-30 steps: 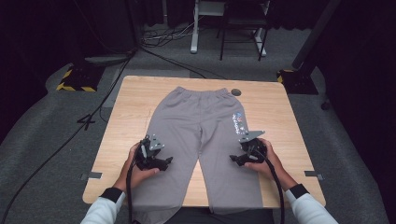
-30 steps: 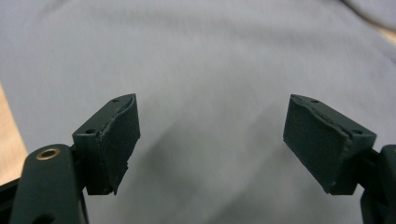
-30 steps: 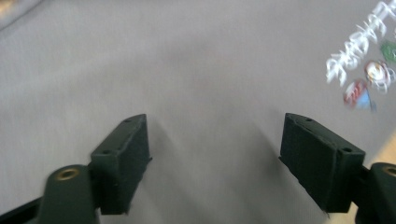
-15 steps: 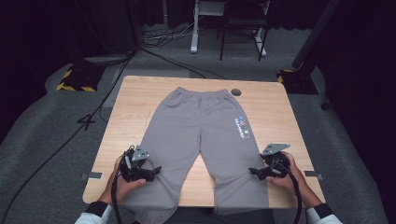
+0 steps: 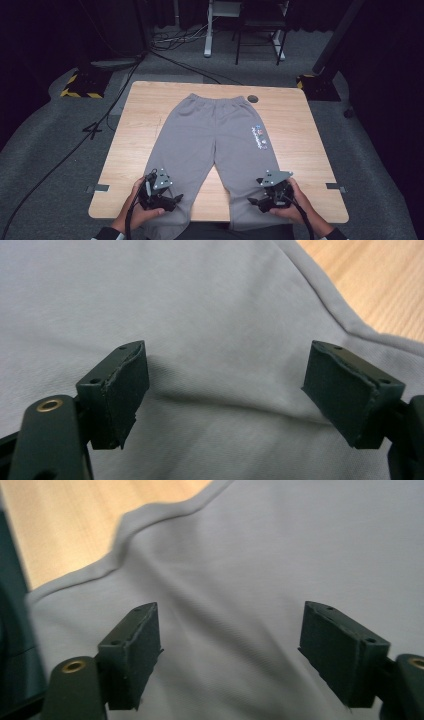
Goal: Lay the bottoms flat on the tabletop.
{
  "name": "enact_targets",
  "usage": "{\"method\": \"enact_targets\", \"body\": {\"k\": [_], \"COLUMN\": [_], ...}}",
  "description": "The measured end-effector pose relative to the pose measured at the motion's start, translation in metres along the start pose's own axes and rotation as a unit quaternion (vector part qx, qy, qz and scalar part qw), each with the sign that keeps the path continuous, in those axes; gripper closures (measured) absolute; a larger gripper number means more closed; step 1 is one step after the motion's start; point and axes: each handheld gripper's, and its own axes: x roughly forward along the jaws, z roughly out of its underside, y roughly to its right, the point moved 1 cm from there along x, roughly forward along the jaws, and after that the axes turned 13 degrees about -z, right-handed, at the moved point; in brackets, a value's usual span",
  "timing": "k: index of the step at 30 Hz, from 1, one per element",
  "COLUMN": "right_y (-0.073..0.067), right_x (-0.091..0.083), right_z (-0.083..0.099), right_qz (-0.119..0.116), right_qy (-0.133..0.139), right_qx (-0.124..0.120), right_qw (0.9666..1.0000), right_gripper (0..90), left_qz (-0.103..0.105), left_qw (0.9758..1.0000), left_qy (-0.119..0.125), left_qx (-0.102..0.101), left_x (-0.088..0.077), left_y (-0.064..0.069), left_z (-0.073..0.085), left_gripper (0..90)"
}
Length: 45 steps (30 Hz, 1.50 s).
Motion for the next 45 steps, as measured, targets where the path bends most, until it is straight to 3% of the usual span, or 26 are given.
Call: {"method": "enact_targets", "body": {"k": [1,3,5,14,18,20,22,25,27,30,32,33,36,39,45], "right_y": [-0.003,-0.006,-0.006,-0.015,-0.02,-0.02,-0.012,0.01,0.028,0.057,0.076,0.082,0.09,0.095,0.087], "right_x": [0.003,0.007,0.005,-0.018,-0.025,-0.028,-0.031,-0.031,-0.028,-0.024,-0.022,-0.021,-0.015,-0.011,-0.03], "right_z": [0.0,0.004,0.009,0.039,0.042,0.038,0.031,0.019,0.013,0.007,0.005,0.004,0.004,0.01,0.04], "right_qz": [0.0,0.003,-0.008,-0.017,-0.013,-0.009,0.003,0.039,0.055,0.089,0.097,0.096,0.093,0.086,0.078], "right_qy": [-0.01,-0.021,-0.015,-0.023,-0.044,-0.031,-0.009,0.018,0.037,0.033,0.038,0.038,0.032,0.028,0.04], "right_qx": [-0.006,-0.013,0.001,0.005,-0.008,-0.013,-0.006,0.011,0.029,0.038,0.061,0.07,0.065,0.082,0.101], "right_qw": [0.9999,0.9997,0.9999,0.9996,0.9989,0.9994,0.9999,0.999,0.9974,0.9948,0.9927,0.9922,0.993,0.9926,0.991], "right_gripper": [23.1,21.2,20.6,17.3,20.8,23.4,23.3,24.7,25.1,26.1,25.6,24.9,24.7,22.6,20.0], "left_qz": [0.006,0.006,0.006,-0.001,0.015,0.007,0.004,-0.005,-0.025,-0.037,-0.049,-0.044,-0.034,-0.034,-0.036], "left_qw": [0.9999,0.9998,0.9998,0.9997,0.9999,0.9998,0.9996,0.9993,0.9992,0.9986,0.9976,0.9977,0.9985,0.9981,0.9981], "left_qy": [0.0,0.011,0.013,0.009,0.006,0.018,0.026,0.029,0.021,0.009,-0.001,-0.001,-0.008,0.0,0.002], "left_qx": [-0.011,-0.013,-0.012,-0.02,0.002,0.008,-0.004,-0.022,-0.022,-0.036,-0.049,-0.05,-0.044,-0.052,-0.05], "left_x": [0.0,-0.001,-0.004,-0.021,-0.029,-0.032,-0.033,-0.027,-0.016,0.0,0.011,0.015,0.025,0.027,0.01], "left_y": [-0.001,-0.002,-0.003,-0.002,0.008,0.007,-0.002,-0.023,-0.036,-0.056,-0.063,-0.065,-0.065,-0.067,-0.065], "left_z": [0.002,0.006,0.01,0.028,0.026,0.021,0.015,0.007,0.004,-0.001,-0.004,-0.005,-0.009,-0.008,0.01], "left_gripper": [18.2,18.1,18.0,18.2,18.5,18.1,18.1,17.3,17.3,18.5,19.6,19.8,18.5,16.9,16.8]}}
